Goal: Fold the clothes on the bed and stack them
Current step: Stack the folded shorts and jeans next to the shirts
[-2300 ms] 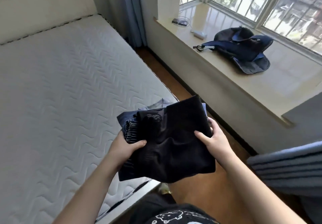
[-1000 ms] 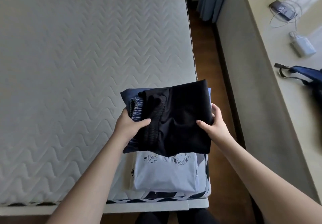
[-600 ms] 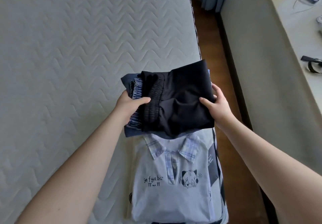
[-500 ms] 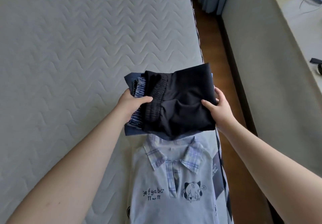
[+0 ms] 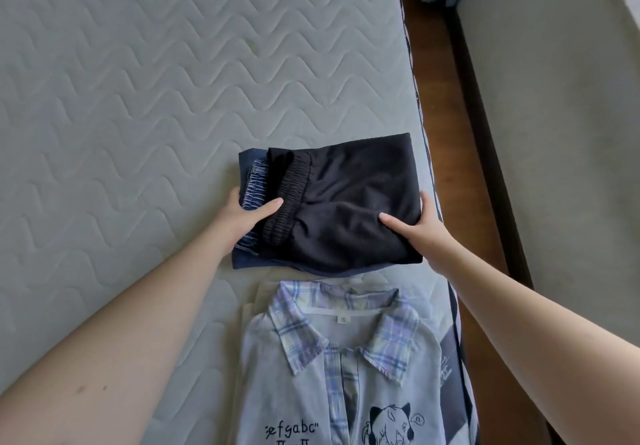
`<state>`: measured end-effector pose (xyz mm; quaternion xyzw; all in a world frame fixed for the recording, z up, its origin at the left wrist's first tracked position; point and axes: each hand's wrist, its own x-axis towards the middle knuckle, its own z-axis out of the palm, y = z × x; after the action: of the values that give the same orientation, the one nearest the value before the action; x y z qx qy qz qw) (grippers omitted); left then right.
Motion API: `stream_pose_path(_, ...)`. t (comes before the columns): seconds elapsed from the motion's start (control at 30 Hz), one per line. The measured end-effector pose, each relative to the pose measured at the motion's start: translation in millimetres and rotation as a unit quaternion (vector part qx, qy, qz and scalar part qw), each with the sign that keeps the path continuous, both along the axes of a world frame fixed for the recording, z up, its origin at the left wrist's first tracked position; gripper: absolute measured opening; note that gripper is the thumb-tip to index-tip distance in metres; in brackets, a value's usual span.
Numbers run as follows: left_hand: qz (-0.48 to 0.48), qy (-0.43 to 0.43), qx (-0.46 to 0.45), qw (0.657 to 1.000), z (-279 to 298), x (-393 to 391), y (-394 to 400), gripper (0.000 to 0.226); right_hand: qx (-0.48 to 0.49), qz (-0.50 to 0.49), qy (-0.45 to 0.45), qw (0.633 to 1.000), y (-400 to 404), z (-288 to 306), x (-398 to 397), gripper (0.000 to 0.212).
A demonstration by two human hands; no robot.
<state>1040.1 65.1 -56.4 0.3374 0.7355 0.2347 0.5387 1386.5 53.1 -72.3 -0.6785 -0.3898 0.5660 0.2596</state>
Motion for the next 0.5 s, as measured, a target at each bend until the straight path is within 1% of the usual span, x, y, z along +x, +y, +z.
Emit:
stream_pose_path(0.07,-0.016,-0.030,-0.034,0.999,-0.6,-2.6,-1.2,0.099,-0.006,0.000,-0.012,1.000,0.7,2.4,-1.2,0.086)
stream_pose_path(0.1,-0.021,-0.031,-0.034,0.999,2.3,-1.5,1.1,0.094,-0.002,-0.007,-0.018,1.000,1.4,4.4,-2.2,0.079)
stream_pose_path(0.17,-0.010,-0.021,-0.003,1.000,7.6,2.5,8.9,0.081,0.019,-0.022,-0.030,0.999,2.5,8.2,-2.4,0.070)
stream_pose_path(0.23,0.013,-0.008,0.032,0.999,10.4,6.0,13.9,0.075,0.031,-0.043,-0.037,0.998,-0.3,8.7,-1.4,0.070)
stream_pose_path(0.27,0.016,0.000,0.035,0.999,9.9,7.0,14.6,0.074,0.031,-0.048,-0.050,0.997,-3.1,8.1,-0.9,0.071)
stream_pose_path(0.33,-0.002,0.014,-0.011,1.000,5.8,7.0,14.3,0.080,0.022,-0.029,-0.105,0.994,-7.3,8.9,-1.0,0.074)
stream_pose_path(0.37,-0.022,0.036,-0.050,0.998,6.7,8.3,14.1,0.090,0.015,-0.006,-0.144,0.989,-6.6,11.4,-1.8,0.077)
stream_pose_path(0.4,-0.050,0.085,-0.077,0.992,9.2,10.5,15.2,0.102,0.015,0.022,-0.193,0.981,-3.8,14.6,-2.8,0.082)
stream_pose_path(0.43,-0.088,0.167,-0.073,0.979,14.1,13.9,17.2,0.109,0.031,0.053,-0.253,0.965,0.8,18.3,-4.2,0.085)
stream_pose_path(0.47,-0.134,0.262,-0.019,0.955,21.6,19.8,18.6,0.110,0.070,0.081,-0.313,0.944,5.4,22.7,-6.8,0.086)
stream_pose_path(0.5,-0.184,0.350,0.089,0.914,29.6,28.3,19.6,0.104,0.133,0.101,-0.359,0.918,9.7,27.6,-10.6,0.082)
